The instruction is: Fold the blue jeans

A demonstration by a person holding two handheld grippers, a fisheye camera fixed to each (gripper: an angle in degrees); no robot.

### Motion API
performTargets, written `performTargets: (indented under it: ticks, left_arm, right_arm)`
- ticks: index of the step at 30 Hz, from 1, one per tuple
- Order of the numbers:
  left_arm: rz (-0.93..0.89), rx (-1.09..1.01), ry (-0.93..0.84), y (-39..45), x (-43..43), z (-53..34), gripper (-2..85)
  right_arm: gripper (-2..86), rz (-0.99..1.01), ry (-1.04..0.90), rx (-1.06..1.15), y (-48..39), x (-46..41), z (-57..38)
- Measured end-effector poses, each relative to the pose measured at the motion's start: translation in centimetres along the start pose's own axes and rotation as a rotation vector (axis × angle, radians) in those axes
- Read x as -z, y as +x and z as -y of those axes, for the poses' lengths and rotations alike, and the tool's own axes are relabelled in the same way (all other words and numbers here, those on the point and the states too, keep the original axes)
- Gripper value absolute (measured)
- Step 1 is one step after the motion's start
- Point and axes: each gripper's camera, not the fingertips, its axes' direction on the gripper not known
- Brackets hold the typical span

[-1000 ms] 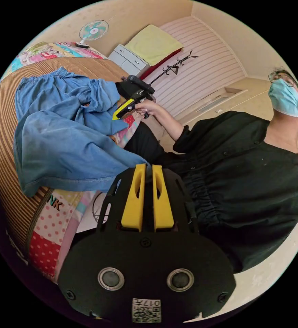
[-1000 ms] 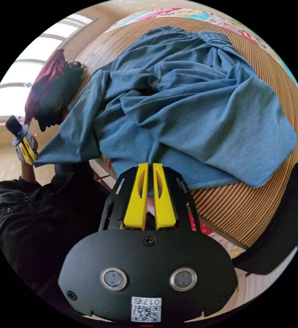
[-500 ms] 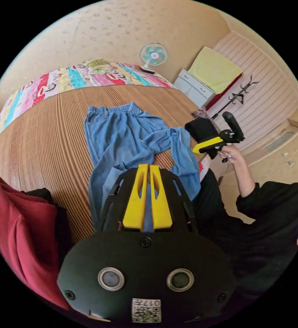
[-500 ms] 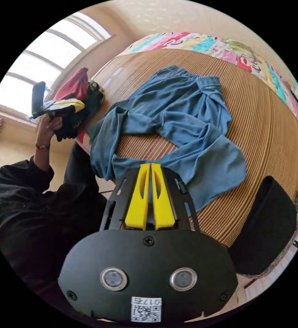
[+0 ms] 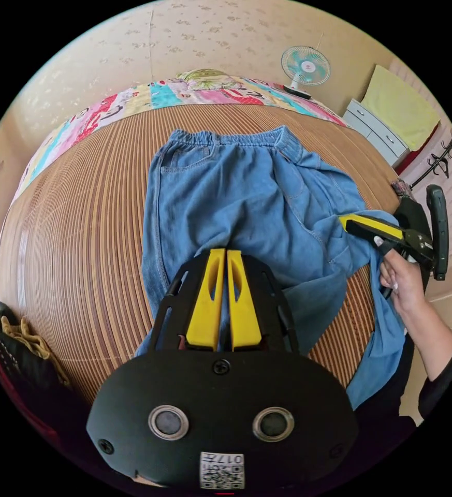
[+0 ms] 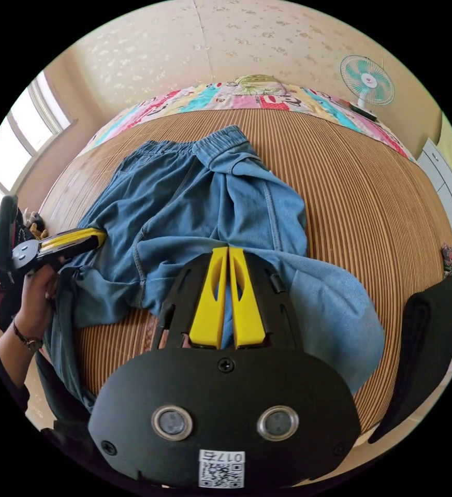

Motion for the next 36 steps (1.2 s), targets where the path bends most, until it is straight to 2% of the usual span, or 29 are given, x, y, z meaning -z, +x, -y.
performTargets:
  ticks: [4, 7, 14, 22, 24, 27, 28, 29, 32, 34, 36]
  left_arm:
    - [-0.045, 0.062, 0.017, -2.4, -2.2, 3.9, -1.0]
    - [-0.056, 0.085, 0.016, -3.4, -3.2, 6.0, -1.0]
    - [0.021, 0.055, 0.028, -3.2, -4.4, 9.2, -1.0]
    - [0.166, -0.031, 0.022, -0.8, -3.6, 9.7, -1.0]
    - [0.126, -0.026, -0.002, -1.4, -2.6, 9.6, -1.0]
    - [-0.113, 0.039, -0.07, -4.0, -0.4, 8.7, -1.0]
    - [-0.236, 0.017, -0.045, -4.7, 1.7, 7.6, -1.0]
    - [-0.292, -0.042, 0.067, -4.7, 5.3, 5.5, -1.0]
    - [-0.201, -0.228, 0.3, -2.1, 14.6, -3.3, -1.0]
    - [-0.202, -0.182, 0.31, -1.1, 17.2, -8.8, -1.0]
    - [-0.283, -0.152, 0.251, -0.4, 18.0, -14.1, -1.0]
  right_arm:
    - [0.4, -0.086, 0.015, 0.07, -0.9, -1.3, 1.9]
    - [0.4, -0.065, 0.026, 0.057, 0.1, -2.0, 3.6]
    - [0.4, 0.139, 0.044, -0.017, 4.6, -2.8, 5.6]
    - [0.4, 0.038, 0.046, 0.024, 3.1, -2.4, 4.5]
    - [0.3, 0.053, 0.048, 0.018, 3.4, -2.3, 4.3]
    - [0.4, 0.079, 0.05, 0.008, 3.9, -2.1, 4.1]
    - [0.4, 0.07, 0.05, 0.011, 3.8, -2.1, 4.0]
    - [0.4, 0.067, 0.049, 0.011, 3.7, -2.0, 3.9]
    - [0.4, 0.074, 0.052, 0.008, 3.8, -1.9, 3.8]
    - [0.4, 0.073, 0.053, 0.008, 3.7, -1.8, 3.8]
    - [0.4, 0.056, 0.061, 0.015, 3.4, -1.6, 3.7]
